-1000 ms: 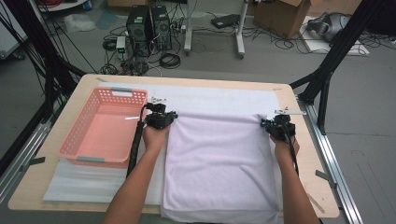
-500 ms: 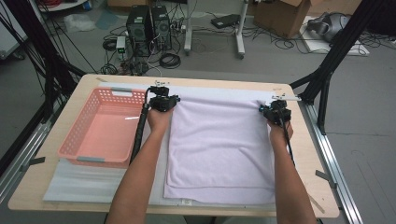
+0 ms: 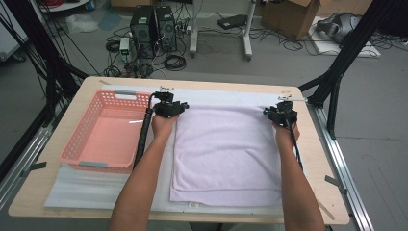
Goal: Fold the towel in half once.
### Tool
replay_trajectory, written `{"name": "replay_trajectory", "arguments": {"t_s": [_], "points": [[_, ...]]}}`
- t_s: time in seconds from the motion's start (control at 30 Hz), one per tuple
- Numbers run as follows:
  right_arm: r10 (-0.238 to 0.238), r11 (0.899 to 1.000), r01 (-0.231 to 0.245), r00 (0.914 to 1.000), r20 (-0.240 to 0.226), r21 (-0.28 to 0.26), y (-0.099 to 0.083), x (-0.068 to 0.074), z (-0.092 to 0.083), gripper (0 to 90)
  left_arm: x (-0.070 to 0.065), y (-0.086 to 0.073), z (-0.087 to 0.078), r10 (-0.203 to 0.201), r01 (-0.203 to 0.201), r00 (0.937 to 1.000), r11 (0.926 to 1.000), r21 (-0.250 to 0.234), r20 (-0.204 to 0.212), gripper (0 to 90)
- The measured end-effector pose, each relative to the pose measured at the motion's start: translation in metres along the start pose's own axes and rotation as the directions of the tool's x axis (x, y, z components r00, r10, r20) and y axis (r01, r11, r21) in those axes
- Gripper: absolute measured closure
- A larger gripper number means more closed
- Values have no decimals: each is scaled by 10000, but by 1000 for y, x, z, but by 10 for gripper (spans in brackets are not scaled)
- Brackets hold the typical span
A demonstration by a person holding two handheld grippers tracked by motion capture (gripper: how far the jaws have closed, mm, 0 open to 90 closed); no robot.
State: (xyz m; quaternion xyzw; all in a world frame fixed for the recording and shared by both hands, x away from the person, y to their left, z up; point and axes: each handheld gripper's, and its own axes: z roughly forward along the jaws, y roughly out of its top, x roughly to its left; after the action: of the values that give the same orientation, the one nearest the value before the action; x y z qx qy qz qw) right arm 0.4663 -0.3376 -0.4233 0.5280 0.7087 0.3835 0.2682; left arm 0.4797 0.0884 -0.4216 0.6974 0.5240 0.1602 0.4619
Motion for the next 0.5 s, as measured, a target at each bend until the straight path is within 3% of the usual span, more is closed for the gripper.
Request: {"name": "replay_trajectory", "arguments": {"t_s": [0.17, 0.23, 0.37, 0.43, 0.5], "points": [[6, 10000, -8, 9998, -216, -91, 2, -1, -20, 640, -8, -7, -11, 8, 1, 9997, 9993, -361, 251, 556], [-29, 10000, 28, 9997, -255, -56, 1, -1, -28, 632, -11, -10, -15, 90, -79, 9992, 9996, -283, 400, 546], [-166, 9999, 166, 9983, -566, -5, -4, 3, -43, 616, -20, -18, -28, 368, -325, 9968, 9977, -602, 708, 535], [-314, 9995, 319, 9970, -713, 56, -9, 6, -50, 613, -26, -20, -33, 610, -589, 9948, 9979, -280, 813, 519], [-445, 9987, 460, 9965, -706, 201, -15, 8, -55, 612, -30, -23, -40, 791, -733, 9935, 9948, -713, 818, 514]]}}
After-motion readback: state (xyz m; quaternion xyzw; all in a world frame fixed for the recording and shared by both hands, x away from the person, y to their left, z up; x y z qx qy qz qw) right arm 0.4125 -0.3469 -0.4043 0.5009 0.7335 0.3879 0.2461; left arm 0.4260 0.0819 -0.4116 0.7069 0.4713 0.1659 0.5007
